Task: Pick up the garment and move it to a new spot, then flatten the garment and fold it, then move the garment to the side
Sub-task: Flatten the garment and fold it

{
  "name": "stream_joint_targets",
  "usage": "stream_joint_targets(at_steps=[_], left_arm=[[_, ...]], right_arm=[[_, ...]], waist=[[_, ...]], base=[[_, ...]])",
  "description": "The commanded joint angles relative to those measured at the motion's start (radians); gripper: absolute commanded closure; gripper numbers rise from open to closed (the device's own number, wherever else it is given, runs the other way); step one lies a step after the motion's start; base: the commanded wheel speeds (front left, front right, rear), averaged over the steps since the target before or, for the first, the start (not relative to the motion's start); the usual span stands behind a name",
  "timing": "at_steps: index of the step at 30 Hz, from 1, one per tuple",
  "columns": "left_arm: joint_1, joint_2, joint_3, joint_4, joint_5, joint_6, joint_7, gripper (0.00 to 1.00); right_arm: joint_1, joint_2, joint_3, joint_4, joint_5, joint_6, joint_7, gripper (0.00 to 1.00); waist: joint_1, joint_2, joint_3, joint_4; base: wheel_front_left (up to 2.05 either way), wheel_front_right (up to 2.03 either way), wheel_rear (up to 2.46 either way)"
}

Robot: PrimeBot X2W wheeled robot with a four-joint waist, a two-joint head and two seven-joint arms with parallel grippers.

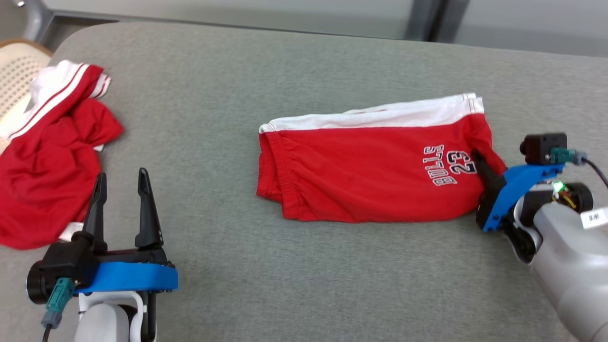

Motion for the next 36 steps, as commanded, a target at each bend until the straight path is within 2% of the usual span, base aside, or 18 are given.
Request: stream_joint_targets(at_steps=[1,11,15,19,27,36], left_arm=[[0.010,0.000,0.002,-0.001,0.009,-0.006,-0.003,0.00],[0.041,0.000,0.005,-0.005,0.027,-0.004,-0.003,0.00],[0.048,0.000,0.003,-0.007,0.030,-0.004,-0.003,0.00],[0.049,0.000,-0.002,-0.007,0.030,-0.004,-0.003,0.00],[0.061,0.000,-0.009,0.005,0.022,-0.005,-0.003,0.00],[0.081,0.000,-0.016,0.012,0.015,-0.005,-0.003,0.00]], right_arm=[[0.033,-0.008,0.000,-0.008,0.015,0.000,-0.011,1.00],[0.170,-0.088,-0.032,-0.059,0.116,0.000,-0.061,1.00],[0.192,-0.143,-0.053,-0.043,0.138,0.000,-0.071,1.00],[0.192,-0.169,-0.075,-0.028,0.159,0.000,-0.076,1.00],[0.169,-0.150,-0.072,-0.070,0.157,0.000,-0.087,1.00],[0.159,-0.117,-0.055,-0.214,0.130,0.000,-0.093,1.00]], waist=[[0.0000,0.0000,-0.021,-0.035],[0.0000,0.0000,-0.058,-0.132],[0.0000,0.0000,-0.063,-0.146],[0.0000,0.0000,-0.062,-0.150],[0.0000,0.0000,-0.087,-0.154],[0.0000,0.0000,-0.128,-0.154]], base=[[0.00,0.00,0.00],[0.00,0.00,0.00],[0.00,0.00,0.00],[0.00,0.00,0.00],[0.00,0.00,0.00],[0.00,0.00,0.00]])
